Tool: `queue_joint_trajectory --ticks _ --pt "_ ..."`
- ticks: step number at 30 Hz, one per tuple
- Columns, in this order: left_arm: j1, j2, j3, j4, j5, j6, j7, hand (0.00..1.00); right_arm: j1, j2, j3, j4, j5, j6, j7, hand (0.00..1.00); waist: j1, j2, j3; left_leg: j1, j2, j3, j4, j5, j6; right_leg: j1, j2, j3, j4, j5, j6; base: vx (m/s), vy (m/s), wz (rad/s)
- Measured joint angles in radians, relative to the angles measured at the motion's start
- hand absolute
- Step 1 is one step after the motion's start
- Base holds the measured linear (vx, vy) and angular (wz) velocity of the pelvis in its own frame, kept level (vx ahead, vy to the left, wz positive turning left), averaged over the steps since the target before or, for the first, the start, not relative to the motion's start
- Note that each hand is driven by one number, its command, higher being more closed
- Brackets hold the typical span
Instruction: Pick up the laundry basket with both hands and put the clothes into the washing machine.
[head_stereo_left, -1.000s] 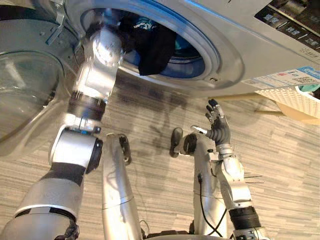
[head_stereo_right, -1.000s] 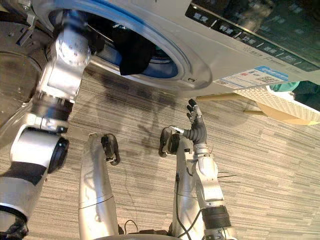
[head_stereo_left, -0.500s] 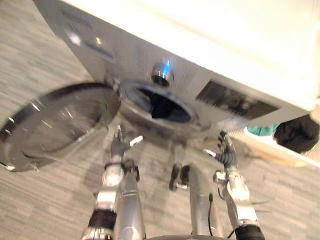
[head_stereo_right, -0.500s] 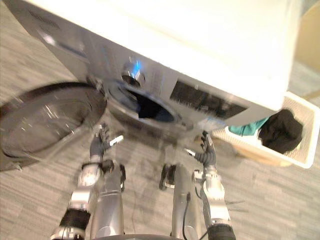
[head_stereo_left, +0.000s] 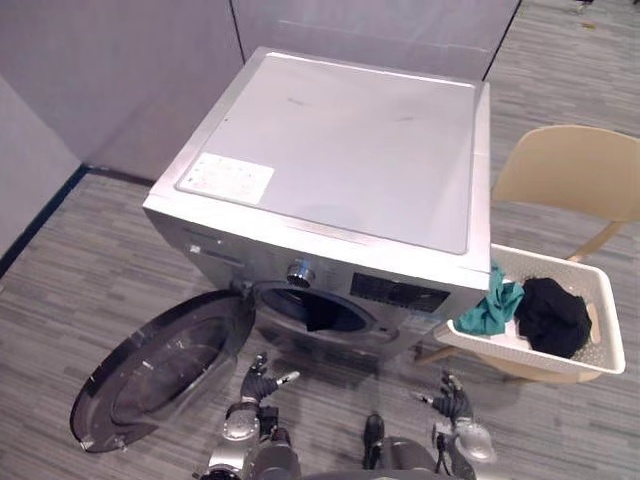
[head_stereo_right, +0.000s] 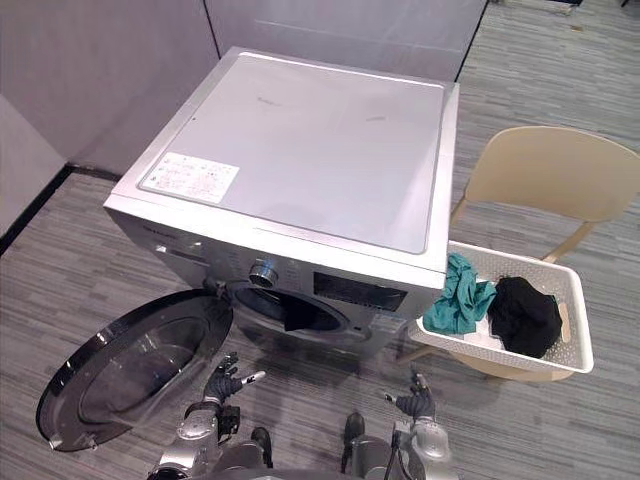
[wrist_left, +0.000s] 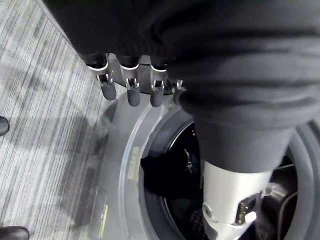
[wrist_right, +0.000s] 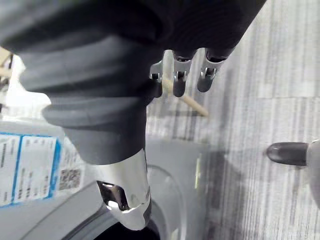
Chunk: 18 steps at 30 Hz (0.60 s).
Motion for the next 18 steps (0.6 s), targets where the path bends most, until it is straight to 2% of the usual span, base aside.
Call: queue_joint_trajectory --ticks 2,5,7,8,9,10,11,12,13,14,15,16,17,18 --pt "-0.001 0.004 0.012 0.024 0.002 0.001 0.0 0.0 -0.013 -0.001 -0.02 0.019 0.024 0.001 -0.001 0.0 -0.002 0.0 0.0 0.022 -0.012 0.011 -0.022 0.0 0.0 0.001 0.001 0.057 -0.043 0.041 0.008 -0.03 0.091 -0.8" --pt "-0.002 0.019 0.016 0.036 0.01 0.004 0.001 0.0 -0.019 0.002 -0.027 0.025 0.064 0.003 -0.001 0.0 -0.004 -0.004 0.002 0.032 -0.03 0.084 -0.017 -0.007 0.011 -0.028 -0.001 0.17 -0.087 0.104 0.02 -0.09 0.061 -1.07" --pt "-0.007 0.028 0.018 0.043 0.023 0.004 0.003 0.0 -0.041 0.002 -0.029 0.025 0.082 0.004 -0.002 0.0 -0.005 -0.007 0.005 0.027 -0.034 0.14 0.004 -0.039 0.027 -0.077 0.014 0.264 -0.084 0.137 0.033 -0.15 0.037 -1.58" --pt "-0.007 0.036 0.02 0.043 0.03 0.004 0.004 0.0 -0.063 0.002 -0.027 0.022 0.097 0.004 -0.004 0.0 -0.006 -0.017 0.013 0.015 -0.034 0.168 0.038 -0.088 0.036 -0.107 0.03 0.323 -0.097 0.163 0.036 -0.19 0.016 -1.67" --pt "-0.013 0.042 0.021 0.045 0.032 0.004 0.004 0.0 -0.078 0.005 -0.025 0.015 0.106 0.005 -0.007 0.0 -0.005 -0.02 0.022 0.012 -0.031 0.217 0.052 -0.101 0.048 -0.113 0.018 0.303 -0.125 0.142 0.02 -0.28 0.015 -2.02" --pt "-0.024 0.038 0.019 0.05 0.041 0.005 0.004 0.0 -0.094 0.003 -0.026 0.008 0.109 0.004 -0.008 0.0 -0.009 -0.006 0.031 0.01 -0.001 0.299 0.048 -0.11 0.061 -0.131 0.002 0.135 -0.139 0.079 -0.074 -0.25 -0.024 -1.88" --pt "-0.029 0.032 0.017 0.05 0.042 0.005 0.004 0.0 -0.108 0.007 -0.023 0.008 0.109 0.004 -0.007 0.0 -0.008 0.01 0.042 0.013 0.034 0.358 0.052 -0.108 0.057 -0.167 -0.008 -0.033 -0.078 0.081 -0.085 -0.15 -0.042 -2.1" --pt "-0.032 0.038 0.017 0.054 0.051 0.009 0.003 0.0 -0.112 0.007 -0.015 0.006 0.108 0.004 -0.007 0.0 -0.006 0.01 0.045 0.035 0.054 0.435 0.05 -0.096 0.038 -0.193 -0.037 -0.254 0.054 0.045 -0.13 0.02 -0.07 -1.78" --pt "-0.032 0.039 0.016 0.053 0.056 0.013 0.003 0.0 -0.11 0.007 -0.017 0.007 0.108 0.005 -0.008 0.0 -0.003 0.007 0.046 0.052 0.059 0.477 0.048 -0.095 0.034 -0.191 -0.056 -0.363 0.1 0.011 -0.167 0.08 -0.068 -1.92" --pt "-0.031 0.044 0.011 0.054 0.071 0.02 0.004 0.0 -0.108 0.006 -0.015 0.01 0.107 0.005 -0.012 0.0 -0.002 -0.006 0.038 0.076 0.059 0.557 0.057 -0.097 0.03 -0.153 -0.097 -0.55 0.163 -0.051 -0.19 0.07 -0.083 -2.03" --pt "-0.042 0.044 0.006 0.055 0.078 0.022 0.004 0.0 -0.128 -0.001 -0.013 0.021 0.103 0.005 -0.02 0.0 0.003 -0.005 0.038 0.095 0.077 0.628 0.059 -0.106 0.019 -0.135 -0.131 -0.692 0.18 -0.08 -0.173 0.03 -0.135 -2.21" --pt "-0.051 0.049 0.004 0.055 0.081 0.022 0.003 0.0 -0.132 0.0 -0.008 0.027 0.099 0.006 -0.028 0.0 0.0 -0.01 0.036 0.11 0.074 0.662 0.057 -0.104 0.008 -0.124 -0.144 -0.757 0.19 -0.077 -0.163 0.03 -0.145 -1.81" --pt "-0.059 0.051 0.004 0.06 0.083 0.022 0.003 0.0 -0.134 0.0 -0.006 0.027 0.098 0.007 -0.029 0.0 0.0 -0.007 0.04 0.126 0.067 0.682 0.048 -0.103 -0.004 -0.127 -0.137 -0.755 0.19 -0.061 -0.136 0.1 -0.228 -1.55" --pt "-0.074 0.05 0.004 0.083 0.084 0.024 0.003 0.0 -0.135 -0.004 -0.006 0.027 0.098 0.007 -0.029 0.0 -0.002 0.007 0.05 0.157 0.074 0.702 0.04 -0.099 -0.012 -0.137 -0.104 -0.694 0.199 -0.067 -0.137 0.13 -0.19 -1.6"
